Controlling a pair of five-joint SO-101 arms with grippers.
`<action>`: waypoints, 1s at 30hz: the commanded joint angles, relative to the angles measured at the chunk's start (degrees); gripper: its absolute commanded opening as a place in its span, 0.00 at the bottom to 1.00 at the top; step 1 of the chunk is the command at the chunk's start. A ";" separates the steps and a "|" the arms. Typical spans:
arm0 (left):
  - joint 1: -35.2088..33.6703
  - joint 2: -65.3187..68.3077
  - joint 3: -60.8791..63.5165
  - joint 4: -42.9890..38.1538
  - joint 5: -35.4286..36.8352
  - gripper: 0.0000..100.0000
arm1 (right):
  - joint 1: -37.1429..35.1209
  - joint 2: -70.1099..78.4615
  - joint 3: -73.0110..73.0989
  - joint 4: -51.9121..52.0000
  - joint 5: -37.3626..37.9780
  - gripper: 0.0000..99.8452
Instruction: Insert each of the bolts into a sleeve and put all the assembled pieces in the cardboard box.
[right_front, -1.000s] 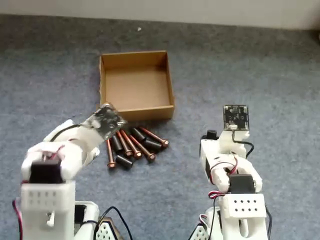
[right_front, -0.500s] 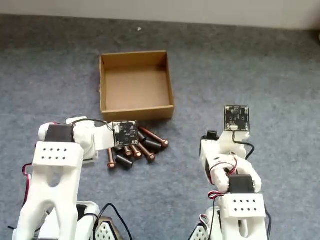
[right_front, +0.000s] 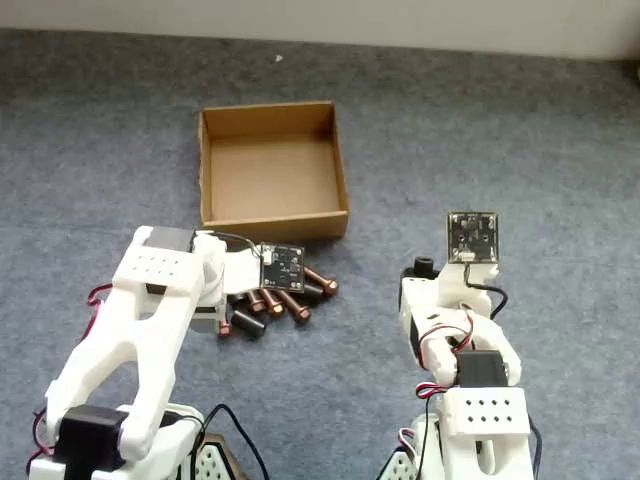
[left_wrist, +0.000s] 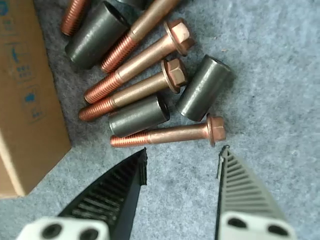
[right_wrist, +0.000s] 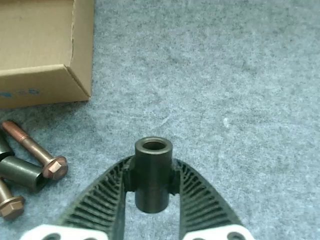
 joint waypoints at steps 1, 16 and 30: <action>0.57 0.40 -0.92 -0.97 -19.52 0.25 | 0.75 -1.54 -0.57 -1.36 1.23 0.01; -3.74 0.48 3.47 -10.55 -20.84 0.25 | 0.75 -1.54 -0.66 -1.36 1.23 0.01; 6.37 -0.13 13.67 -21.01 -7.03 0.25 | 0.75 -1.54 -0.75 -1.36 1.23 0.01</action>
